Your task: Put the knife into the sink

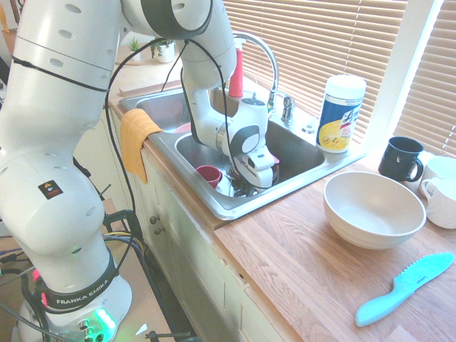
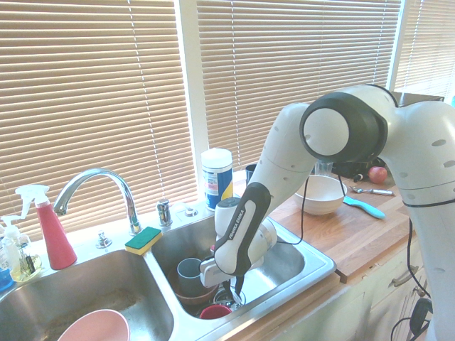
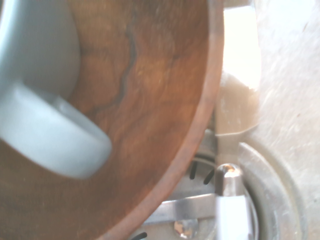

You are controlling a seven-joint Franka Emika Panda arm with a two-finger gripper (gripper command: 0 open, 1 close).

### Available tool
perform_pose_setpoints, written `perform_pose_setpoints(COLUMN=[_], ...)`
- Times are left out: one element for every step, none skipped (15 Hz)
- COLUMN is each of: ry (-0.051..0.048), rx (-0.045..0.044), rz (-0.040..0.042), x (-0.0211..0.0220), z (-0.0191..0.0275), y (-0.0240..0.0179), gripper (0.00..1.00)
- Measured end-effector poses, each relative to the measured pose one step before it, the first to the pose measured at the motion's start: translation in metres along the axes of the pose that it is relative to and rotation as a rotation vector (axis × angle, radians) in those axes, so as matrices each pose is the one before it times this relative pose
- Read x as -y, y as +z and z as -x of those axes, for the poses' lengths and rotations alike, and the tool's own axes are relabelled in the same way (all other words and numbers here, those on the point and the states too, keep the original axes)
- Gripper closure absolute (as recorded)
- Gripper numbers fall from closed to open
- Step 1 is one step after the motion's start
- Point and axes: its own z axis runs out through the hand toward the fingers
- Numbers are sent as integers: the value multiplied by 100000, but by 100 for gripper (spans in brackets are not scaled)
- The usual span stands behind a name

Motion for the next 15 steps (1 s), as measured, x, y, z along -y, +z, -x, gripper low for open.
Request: perform_pose_setpoints(ry=[319, 213, 48, 78, 86, -111, -332, -246, -450, -380, 55, -53, -296, -523, -410], rx=[-39, -39, -17, -112, -398, -649, -946, -963, -768, -638, -456, -487, -448, -313, 3], rz=[-327, -204, -57, -158, -552, -584, -350, -396, 157, 269, 267, -175, -410, -290, 16], x=[-13, -107, -160, -184, -106, -121, -31, 21, 59, 67, -43, -96, -169, -265, -292], z=[-32, 28, 81, 49, -28, 3, -50, -95, -165, -269, -310, -249, -235, -282, -164], y=[-233, -258, -219, -317, -595, -861, -1259, -1613, -1833, -2101, -2342, -2219, -2068, -1900, -1549], gripper=[0, 0, 0, 0, 0, 0, 0, 0, 0, 0, 0, 0, 0, 0, 0])
